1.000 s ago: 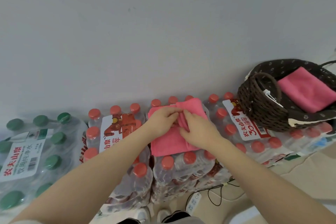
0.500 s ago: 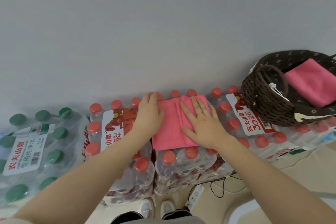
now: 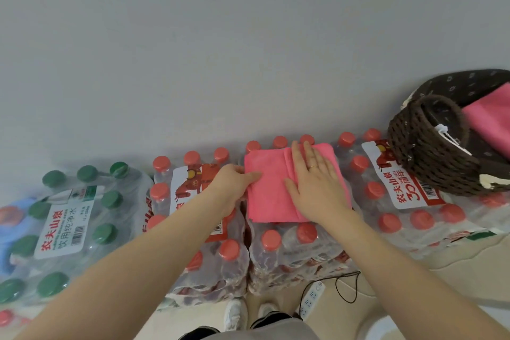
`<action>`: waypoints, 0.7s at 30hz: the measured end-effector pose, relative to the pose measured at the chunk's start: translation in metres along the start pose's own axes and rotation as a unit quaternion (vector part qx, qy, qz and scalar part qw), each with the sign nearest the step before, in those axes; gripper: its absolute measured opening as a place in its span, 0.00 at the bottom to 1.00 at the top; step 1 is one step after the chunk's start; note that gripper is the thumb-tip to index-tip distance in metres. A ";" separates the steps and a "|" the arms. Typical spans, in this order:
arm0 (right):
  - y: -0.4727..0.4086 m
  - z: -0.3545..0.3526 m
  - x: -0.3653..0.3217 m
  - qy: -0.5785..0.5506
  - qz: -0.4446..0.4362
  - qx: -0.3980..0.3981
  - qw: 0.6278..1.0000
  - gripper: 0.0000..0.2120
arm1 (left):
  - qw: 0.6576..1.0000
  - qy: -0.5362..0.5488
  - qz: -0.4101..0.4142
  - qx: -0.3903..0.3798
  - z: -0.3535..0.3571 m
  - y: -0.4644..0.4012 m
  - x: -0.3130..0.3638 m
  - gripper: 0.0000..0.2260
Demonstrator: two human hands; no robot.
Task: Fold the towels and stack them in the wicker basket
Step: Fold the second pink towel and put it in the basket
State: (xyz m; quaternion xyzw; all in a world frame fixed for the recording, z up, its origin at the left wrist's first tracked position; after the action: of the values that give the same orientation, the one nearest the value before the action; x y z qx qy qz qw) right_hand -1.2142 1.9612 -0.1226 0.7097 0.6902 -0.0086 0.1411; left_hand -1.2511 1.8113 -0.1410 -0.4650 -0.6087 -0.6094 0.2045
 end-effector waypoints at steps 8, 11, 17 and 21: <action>-0.020 -0.002 -0.043 -0.024 0.019 -0.014 0.999 0.33 | 0.990 0.052 0.090 0.091 -0.048 0.012 -0.003 0.06; -0.025 -0.001 -0.055 -0.033 0.026 0.021 0.999 0.32 | 0.989 0.046 0.087 0.107 -0.063 0.015 -0.009 0.05; -0.023 -0.008 -0.053 -0.048 0.029 0.047 0.997 0.32 | 0.989 0.040 0.094 0.103 -0.065 0.016 -0.014 0.05; -0.017 -0.023 -0.053 -0.024 0.010 0.088 0.996 0.32 | 0.991 0.053 0.076 0.092 -0.062 0.012 -0.016 0.05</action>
State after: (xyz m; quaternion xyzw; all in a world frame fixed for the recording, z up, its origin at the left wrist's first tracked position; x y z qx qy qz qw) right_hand -1.2379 1.9143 -0.0924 0.7256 0.6763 -0.0845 0.0945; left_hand -1.2532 1.7464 -0.1361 -0.4563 -0.6136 -0.5571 0.3238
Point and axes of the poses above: each hand's wrist, its own y-axis away from the middle knuckle, its own z-axis out of the palm, x = y × z, the point moved 8 cm from there along -y, towards the middle knuckle, and after that the axes turned 4 degrees about -x, right-handed, at the moved point
